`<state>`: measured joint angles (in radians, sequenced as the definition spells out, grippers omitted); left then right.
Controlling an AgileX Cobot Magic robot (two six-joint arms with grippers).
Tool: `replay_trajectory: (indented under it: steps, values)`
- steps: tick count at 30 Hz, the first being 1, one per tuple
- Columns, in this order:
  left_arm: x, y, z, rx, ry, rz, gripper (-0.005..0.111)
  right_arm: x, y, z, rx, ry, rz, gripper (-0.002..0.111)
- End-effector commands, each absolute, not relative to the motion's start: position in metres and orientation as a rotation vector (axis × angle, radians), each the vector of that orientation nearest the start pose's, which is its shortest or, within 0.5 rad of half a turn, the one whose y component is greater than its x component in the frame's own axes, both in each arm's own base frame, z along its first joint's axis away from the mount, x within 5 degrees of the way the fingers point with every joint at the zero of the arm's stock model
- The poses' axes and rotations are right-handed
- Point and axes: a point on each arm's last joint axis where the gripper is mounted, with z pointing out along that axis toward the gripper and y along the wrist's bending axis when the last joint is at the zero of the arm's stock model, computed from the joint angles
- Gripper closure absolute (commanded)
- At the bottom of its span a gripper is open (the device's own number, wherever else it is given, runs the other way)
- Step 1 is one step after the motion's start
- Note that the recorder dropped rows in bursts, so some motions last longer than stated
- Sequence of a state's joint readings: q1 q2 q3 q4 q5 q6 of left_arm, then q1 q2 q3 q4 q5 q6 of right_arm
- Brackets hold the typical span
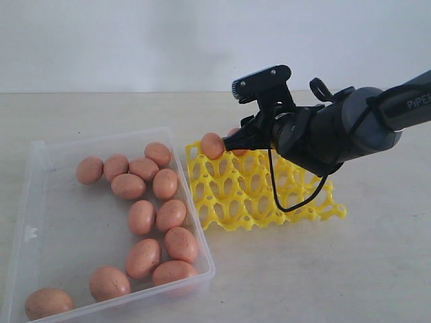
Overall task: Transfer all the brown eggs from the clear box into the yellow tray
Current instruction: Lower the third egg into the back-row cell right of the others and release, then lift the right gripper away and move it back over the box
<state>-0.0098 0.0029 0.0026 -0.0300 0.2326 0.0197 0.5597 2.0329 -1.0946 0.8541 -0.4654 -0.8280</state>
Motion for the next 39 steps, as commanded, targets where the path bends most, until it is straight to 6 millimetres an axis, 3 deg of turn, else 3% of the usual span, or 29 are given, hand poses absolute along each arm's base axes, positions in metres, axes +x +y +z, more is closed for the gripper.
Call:
replay_trajectory:
  steps: [1,17,21,34,39]
  values:
    - [0.056,-0.002,0.192,0.007,1.715,-0.029,0.111,0.37,0.194,0.144,-0.382,2.032,-0.021,0.064]
    - [0.056,-0.002,0.192,0.007,1.715,-0.029,0.111,0.371,0.194,0.145,-0.375,2.017,-0.029,0.063]
    - [0.056,-0.002,0.192,0.007,1.715,-0.029,0.111,0.373,0.192,0.148,-0.368,1.988,-0.056,0.045]
    - [0.056,-0.002,0.192,0.007,1.715,-0.029,0.111,0.373,0.192,0.151,-0.365,1.976,-0.063,0.048]
    - [0.056,-0.002,0.192,0.007,1.715,-0.029,0.111,0.372,0.191,0.168,-0.374,1.929,-0.074,0.048]
